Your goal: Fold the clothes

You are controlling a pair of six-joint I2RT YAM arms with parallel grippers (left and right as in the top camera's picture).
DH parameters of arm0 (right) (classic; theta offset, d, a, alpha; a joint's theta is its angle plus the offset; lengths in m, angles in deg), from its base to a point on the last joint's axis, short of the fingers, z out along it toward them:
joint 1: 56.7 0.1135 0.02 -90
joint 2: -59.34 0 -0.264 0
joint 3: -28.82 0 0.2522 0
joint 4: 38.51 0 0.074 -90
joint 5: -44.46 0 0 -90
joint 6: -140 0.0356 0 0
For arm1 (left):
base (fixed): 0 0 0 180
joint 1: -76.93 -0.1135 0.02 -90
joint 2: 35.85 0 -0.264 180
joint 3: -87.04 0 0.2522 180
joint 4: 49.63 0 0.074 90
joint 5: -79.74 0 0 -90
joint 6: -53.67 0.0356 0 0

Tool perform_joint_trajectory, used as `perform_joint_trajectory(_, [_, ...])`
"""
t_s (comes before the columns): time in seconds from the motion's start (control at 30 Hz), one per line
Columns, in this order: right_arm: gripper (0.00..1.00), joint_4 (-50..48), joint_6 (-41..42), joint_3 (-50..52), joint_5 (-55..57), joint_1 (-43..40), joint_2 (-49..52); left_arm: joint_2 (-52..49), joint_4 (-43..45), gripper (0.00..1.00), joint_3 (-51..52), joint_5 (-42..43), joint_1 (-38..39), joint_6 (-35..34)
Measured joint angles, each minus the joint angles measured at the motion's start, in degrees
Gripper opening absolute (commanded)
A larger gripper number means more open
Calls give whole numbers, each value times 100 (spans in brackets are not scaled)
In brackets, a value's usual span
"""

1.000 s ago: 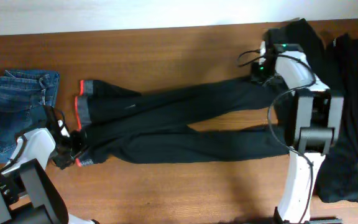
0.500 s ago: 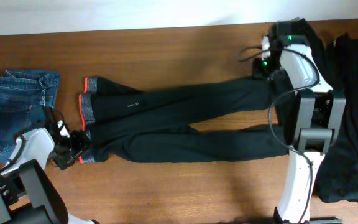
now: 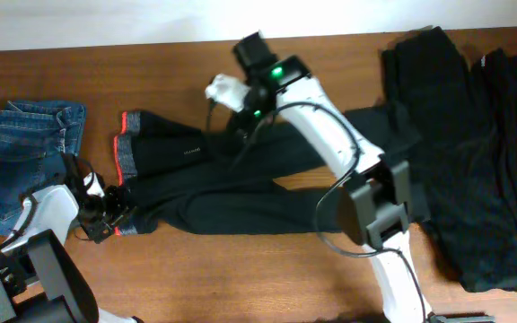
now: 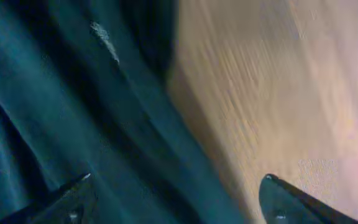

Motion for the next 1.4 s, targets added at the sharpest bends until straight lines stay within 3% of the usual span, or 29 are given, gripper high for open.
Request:
perform_joint_trajectory(0.23, [99, -1150, -485, 0, 2, 529, 337, -2, -13, 77, 0, 92, 0, -2])
perform_joint_trajectory(0.53, [100, -1659, -686, 0, 2, 584, 911, -2, -17, 77, 0, 129, 0, -2])
perform_joint_trajectory(0.6, [87, -1703, -708, 0, 2, 584, 1001, -2, -15, 77, 0, 129, 0, -2])
perform_joint_trajectory(0.63, [72, -1718, -704, 0, 0, 584, 1025, -2, -17, 77, 0, 129, 0, -2])
perform_joint_trajectory(0.7, [16, -1770, -730, 0, 2, 584, 1093, -2, -17, 77, 2, 129, 0, -2])
perform_joint_trajectory(0.77, [4, -1836, -673, 0, 2, 577, 1165, -2, -24, 78, 0, 129, 0, -2])
perform_joint_trajectory(0.87, [4, -2232, -299, 0, 2, 533, 1209, -2, -76, 78, 0, 144, 0, -2])
perform_joint_trajectory(1.23, [6, -3117, 848, 0, -37, -273, 1209, -2, -315, 79, 4, 175, 0, 0])
perform_joint_trajectory(1.27, [17, -3093, 907, 0, -37, -354, 1209, -2, -313, 79, 4, 175, 2, -2])
perform_joint_trajectory(1.3, [48, -3073, 911, 0, -37, -393, 1209, -2, -313, 79, 4, 175, 2, 0])
perform_joint_trajectory(1.37, [93, -2986, 973, 0, -24, -476, 1209, -2, -313, 79, 4, 175, 2, 0])
perform_joint_trajectory(1.4, [99, -2977, 973, 0, -20, -479, 1209, -2, -313, 79, 4, 175, 2, -2])
